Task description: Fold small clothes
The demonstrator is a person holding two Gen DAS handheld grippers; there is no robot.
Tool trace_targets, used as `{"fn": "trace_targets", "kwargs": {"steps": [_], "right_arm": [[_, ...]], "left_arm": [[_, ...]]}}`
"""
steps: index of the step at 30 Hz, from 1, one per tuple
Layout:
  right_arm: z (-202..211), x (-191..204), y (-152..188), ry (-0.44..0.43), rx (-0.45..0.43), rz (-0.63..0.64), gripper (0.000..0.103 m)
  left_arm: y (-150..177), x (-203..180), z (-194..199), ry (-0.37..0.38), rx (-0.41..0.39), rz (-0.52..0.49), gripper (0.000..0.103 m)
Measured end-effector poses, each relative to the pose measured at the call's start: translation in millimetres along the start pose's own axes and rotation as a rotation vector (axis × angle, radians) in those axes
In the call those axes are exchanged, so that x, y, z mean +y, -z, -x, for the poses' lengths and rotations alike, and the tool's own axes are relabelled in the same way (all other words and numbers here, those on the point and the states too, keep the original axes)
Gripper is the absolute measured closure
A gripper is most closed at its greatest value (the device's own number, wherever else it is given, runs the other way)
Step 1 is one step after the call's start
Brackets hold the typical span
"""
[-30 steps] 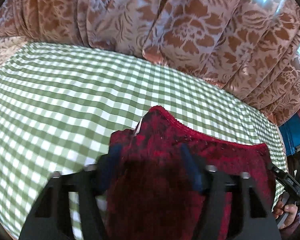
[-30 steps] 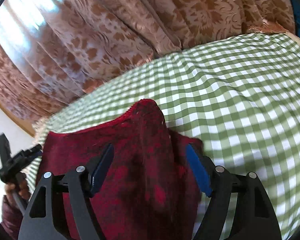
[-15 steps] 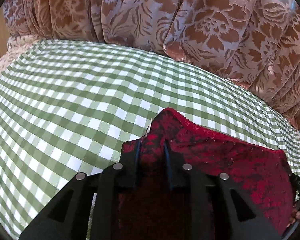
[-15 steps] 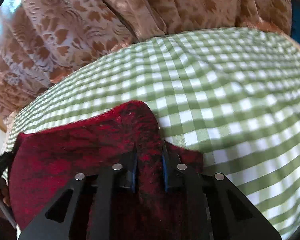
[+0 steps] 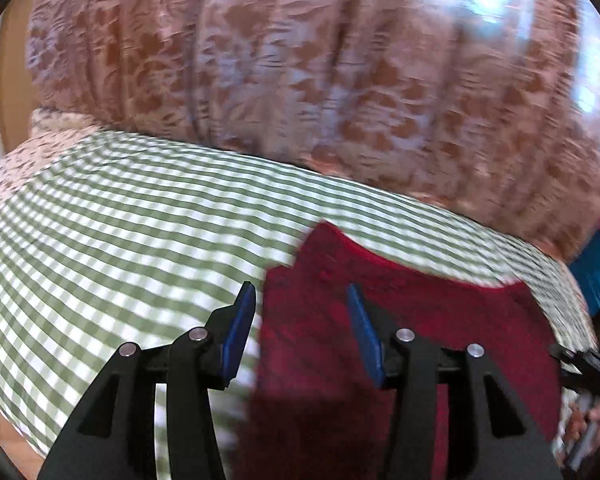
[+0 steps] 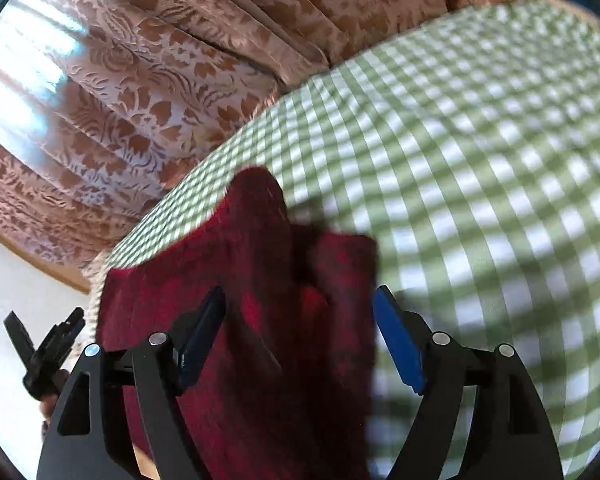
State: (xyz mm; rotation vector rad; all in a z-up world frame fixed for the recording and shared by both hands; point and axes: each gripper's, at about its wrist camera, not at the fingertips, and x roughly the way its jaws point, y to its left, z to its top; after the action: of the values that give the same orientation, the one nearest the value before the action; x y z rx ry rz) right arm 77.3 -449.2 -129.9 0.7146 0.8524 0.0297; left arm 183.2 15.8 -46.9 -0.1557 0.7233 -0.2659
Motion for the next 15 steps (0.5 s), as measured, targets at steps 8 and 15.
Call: {"fn": "trace_targets", "kwargs": {"steps": [8,15], "right_arm": [[3.0,-7.4,58.0,-0.213,0.122,-0.026,0.028],[7.0,5.5,79.7,-0.193,0.124,0.024,0.032]], "left_arm": [[63.8,-63.2,23.2,0.261,0.113,-0.199,0.057],[86.4,-88.8,-13.8,0.242,0.233,-0.212,0.056]]}}
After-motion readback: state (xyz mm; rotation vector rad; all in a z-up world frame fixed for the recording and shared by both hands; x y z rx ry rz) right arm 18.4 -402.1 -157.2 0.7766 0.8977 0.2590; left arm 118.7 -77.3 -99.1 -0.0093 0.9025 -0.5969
